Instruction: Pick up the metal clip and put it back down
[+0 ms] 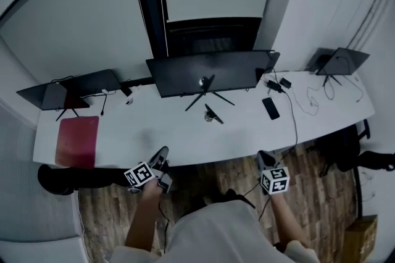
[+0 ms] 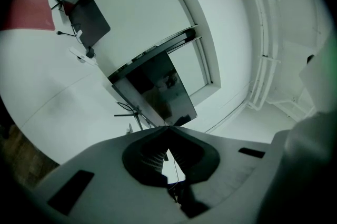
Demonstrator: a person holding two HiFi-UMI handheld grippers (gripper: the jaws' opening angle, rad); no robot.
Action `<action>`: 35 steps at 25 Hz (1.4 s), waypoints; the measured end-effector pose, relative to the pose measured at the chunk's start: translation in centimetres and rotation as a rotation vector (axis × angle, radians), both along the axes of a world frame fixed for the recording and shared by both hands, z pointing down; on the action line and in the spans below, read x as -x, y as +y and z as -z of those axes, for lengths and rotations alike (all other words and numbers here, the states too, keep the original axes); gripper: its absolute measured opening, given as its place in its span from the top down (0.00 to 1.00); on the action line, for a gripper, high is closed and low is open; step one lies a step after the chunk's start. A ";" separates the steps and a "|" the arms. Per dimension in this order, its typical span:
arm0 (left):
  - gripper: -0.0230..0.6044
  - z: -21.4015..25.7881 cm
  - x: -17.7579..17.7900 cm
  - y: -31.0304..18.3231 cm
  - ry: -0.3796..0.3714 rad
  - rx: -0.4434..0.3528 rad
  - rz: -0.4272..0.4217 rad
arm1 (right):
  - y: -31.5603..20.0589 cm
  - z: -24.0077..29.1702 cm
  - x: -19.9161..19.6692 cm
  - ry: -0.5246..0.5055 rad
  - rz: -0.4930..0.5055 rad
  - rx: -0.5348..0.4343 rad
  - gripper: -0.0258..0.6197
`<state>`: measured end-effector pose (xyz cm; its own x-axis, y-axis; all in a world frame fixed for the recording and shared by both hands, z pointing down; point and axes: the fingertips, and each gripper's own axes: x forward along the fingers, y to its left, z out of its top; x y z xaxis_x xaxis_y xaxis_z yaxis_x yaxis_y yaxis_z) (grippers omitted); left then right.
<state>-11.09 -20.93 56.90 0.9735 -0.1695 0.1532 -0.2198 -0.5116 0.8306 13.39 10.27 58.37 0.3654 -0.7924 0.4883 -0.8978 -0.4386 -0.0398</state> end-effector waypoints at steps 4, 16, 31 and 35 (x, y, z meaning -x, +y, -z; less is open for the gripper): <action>0.91 0.6 0.1 1.4 0.007 -0.010 0.030 | 1.0 0.0 -1.3 -0.005 0.015 -0.015 0.91; 0.91 2.7 0.2 5.0 -0.058 -0.134 0.154 | 3.8 0.3 -4.8 -0.022 0.090 -0.032 0.91; 0.91 3.5 0.4 6.2 -0.252 -0.515 0.190 | 3.0 0.9 -6.4 -0.021 0.107 -0.063 0.91; 0.91 3.5 0.4 6.3 -0.256 -0.525 0.183 | 2.8 0.8 -6.2 -0.017 0.118 -0.060 0.91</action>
<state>-11.52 -14.66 53.45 0.8649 -0.4464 0.2293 -0.5018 -0.7736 0.3869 19.55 13.03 57.56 0.2601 -0.8574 0.4442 -0.9420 -0.3264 -0.0785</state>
